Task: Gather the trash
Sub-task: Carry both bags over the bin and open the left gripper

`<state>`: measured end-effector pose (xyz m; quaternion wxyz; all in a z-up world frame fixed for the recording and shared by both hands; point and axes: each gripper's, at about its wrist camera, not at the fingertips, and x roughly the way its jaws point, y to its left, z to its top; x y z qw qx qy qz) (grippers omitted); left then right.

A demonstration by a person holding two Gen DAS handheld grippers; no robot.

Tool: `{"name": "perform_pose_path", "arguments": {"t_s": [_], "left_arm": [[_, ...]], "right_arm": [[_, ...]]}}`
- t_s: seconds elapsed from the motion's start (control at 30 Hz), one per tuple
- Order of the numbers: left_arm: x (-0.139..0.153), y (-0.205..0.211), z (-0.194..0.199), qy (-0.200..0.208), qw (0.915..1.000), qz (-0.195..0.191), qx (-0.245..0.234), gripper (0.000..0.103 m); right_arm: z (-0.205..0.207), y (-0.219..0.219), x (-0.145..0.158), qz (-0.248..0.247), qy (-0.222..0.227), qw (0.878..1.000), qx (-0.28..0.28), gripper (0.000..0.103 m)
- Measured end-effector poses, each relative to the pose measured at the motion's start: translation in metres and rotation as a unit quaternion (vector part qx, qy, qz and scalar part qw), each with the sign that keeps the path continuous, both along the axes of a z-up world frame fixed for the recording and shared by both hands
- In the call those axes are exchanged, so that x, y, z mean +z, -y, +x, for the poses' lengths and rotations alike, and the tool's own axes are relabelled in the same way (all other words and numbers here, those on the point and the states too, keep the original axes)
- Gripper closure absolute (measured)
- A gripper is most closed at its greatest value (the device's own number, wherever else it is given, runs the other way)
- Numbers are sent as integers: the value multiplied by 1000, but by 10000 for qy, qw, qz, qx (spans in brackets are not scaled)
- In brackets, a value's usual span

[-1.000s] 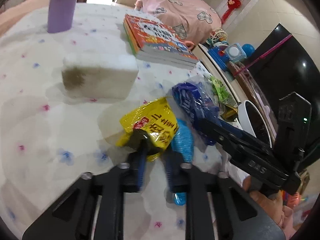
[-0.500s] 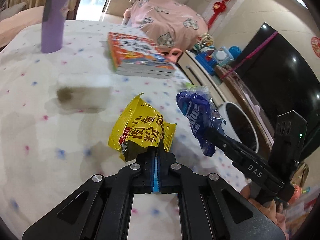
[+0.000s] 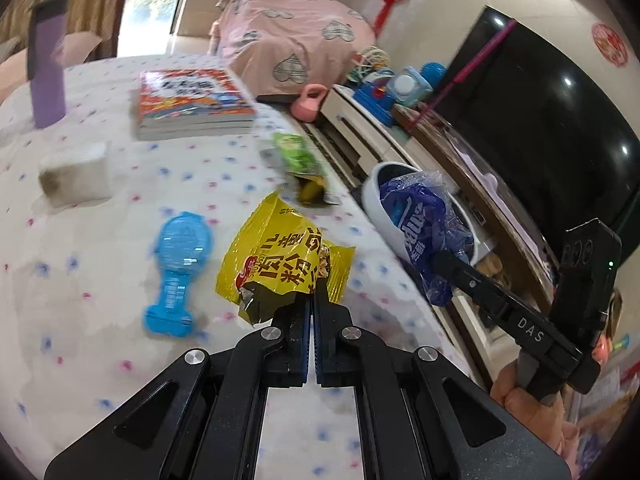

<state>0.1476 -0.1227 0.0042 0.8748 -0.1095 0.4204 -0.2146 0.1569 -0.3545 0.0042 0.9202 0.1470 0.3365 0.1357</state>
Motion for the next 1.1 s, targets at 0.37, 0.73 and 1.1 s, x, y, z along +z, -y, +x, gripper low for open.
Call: {"name": "perform_pose_path", "arguments": {"t_s": [0.37, 0.73, 1.1], "left_arm": [[12, 52, -6, 149, 9982, 149, -555, 102], [21, 106, 19, 218, 9948, 193, -976, 102], [17, 148, 45, 117, 9916, 277, -1258, 102]], "right_arm": [[-26, 58, 5, 81, 167, 9979, -626, 71], [-21, 101, 7, 68, 135, 9947, -1018, 71], [-4, 120, 11, -42, -8, 9934, -1142, 71]]}}
